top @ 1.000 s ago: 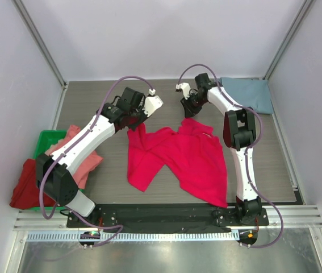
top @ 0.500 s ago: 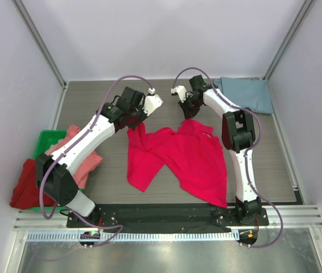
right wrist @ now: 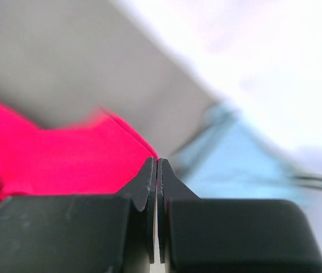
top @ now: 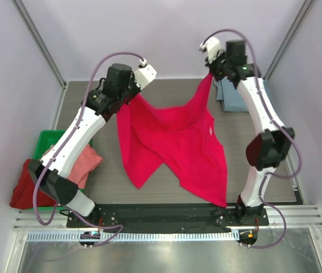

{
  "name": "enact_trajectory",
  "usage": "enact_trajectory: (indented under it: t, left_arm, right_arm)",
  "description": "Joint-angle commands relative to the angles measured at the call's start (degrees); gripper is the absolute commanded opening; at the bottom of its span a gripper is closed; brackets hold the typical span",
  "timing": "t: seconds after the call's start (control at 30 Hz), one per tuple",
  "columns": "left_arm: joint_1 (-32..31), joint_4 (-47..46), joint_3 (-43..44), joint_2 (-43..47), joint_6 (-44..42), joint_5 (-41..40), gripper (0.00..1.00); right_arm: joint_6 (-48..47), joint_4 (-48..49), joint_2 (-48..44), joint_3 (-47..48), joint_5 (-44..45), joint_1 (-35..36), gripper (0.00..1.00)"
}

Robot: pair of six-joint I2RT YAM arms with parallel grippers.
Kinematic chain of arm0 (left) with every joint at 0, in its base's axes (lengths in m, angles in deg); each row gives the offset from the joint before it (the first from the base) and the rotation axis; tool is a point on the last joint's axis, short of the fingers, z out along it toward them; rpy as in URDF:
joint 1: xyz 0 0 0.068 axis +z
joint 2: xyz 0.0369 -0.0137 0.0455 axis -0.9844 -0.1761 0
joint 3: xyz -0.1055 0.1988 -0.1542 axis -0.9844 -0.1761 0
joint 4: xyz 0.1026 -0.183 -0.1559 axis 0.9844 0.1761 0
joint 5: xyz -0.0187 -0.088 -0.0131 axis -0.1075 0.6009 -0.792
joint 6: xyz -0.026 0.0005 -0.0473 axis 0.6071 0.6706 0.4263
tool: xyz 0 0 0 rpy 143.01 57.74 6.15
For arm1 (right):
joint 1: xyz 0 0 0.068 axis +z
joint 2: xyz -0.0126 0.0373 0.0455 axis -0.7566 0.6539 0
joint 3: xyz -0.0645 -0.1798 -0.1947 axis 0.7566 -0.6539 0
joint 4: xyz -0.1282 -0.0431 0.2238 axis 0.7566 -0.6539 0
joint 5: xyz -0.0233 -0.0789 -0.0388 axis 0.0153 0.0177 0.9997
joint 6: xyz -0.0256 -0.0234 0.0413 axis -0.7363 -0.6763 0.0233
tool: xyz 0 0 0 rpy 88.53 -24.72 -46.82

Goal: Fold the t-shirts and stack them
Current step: Flatten the tshirt out

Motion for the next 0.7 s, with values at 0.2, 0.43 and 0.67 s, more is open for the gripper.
enact_trajectory:
  t: [0.2, 0.43, 0.67]
  left_arm:
    - [0.3, -6.5, 12.1, 4.3, -8.0, -6.3, 0.00]
    - [0.3, -7.1, 15.0, 9.8, -9.2, -5.0, 0.00]
    - [0.2, -4.0, 16.7, 16.2, -10.3, -2.2, 0.00]
  right_arm:
    - [0.5, 13.0, -18.8, 6.4, 4.2, 0.2, 0.01]
    - [-2.1, 13.3, -28.6, 6.7, 7.1, 0.2, 0.01]
    - [-5.3, 12.8, -41.0, 1.7, 9.5, 0.2, 0.01]
